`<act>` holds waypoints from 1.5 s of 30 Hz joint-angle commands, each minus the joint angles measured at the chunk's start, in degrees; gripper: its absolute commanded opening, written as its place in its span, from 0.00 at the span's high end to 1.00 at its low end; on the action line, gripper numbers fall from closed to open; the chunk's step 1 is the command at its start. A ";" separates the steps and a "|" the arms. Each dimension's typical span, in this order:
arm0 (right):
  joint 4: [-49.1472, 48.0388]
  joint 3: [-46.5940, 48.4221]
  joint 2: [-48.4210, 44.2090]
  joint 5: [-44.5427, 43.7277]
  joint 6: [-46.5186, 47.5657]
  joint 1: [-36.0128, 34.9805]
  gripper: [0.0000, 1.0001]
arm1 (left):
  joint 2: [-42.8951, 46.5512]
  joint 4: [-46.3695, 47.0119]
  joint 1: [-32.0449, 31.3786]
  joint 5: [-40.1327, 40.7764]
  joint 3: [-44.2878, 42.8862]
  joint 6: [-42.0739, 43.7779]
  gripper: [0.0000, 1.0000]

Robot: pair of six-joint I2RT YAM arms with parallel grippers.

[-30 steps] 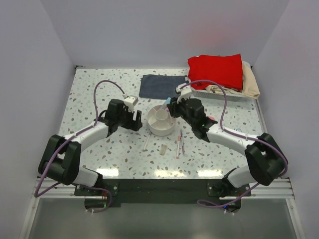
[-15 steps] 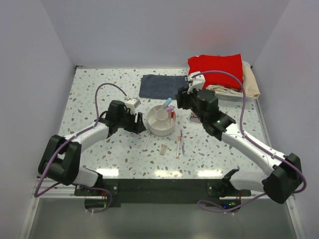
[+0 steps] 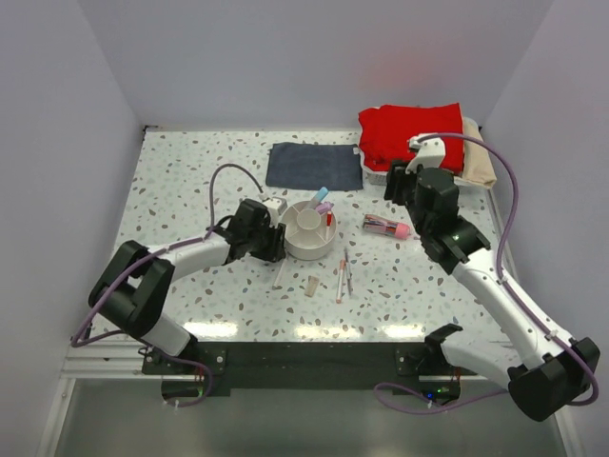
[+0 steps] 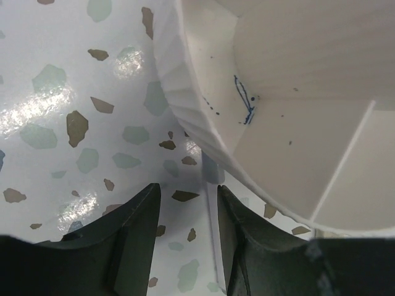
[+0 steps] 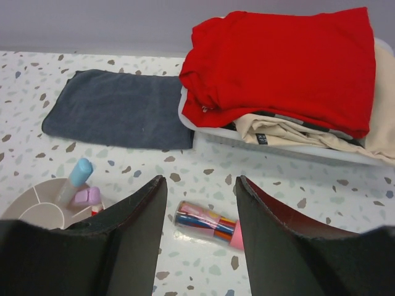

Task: Sort the stationery into containers
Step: Pick up the pen from the center of the board.

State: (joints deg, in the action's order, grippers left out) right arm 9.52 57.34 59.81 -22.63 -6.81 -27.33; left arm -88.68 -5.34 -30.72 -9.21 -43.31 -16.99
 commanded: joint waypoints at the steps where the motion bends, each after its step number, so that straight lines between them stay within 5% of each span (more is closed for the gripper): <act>1: 0.59 0.23 -3.38 -0.32 1.96 0.44 0.48 | -1.31 0.07 -1.27 7.44 -1.08 -2.25 0.54; 18: 2.87 -2.15 -7.17 -0.22 0.92 0.44 0.48 | 0.00 -3.71 -6.28 17.29 -1.25 -4.01 0.54; 25: 2.00 -2.23 -6.81 -0.13 1.36 0.44 0.48 | 2.46 -6.70 -8.21 16.51 -3.62 -3.57 0.48; 45: 3.22 -4.52 -9.54 -0.75 1.27 1.14 0.49 | -5.18 -2.13 -13.22 13.78 -5.91 -1.99 0.57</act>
State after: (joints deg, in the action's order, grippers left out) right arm 12.99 53.52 52.38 -22.92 -5.34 -26.55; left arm -92.12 -10.33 -42.76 5.34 -46.70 -19.99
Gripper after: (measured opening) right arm 0.517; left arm 0.438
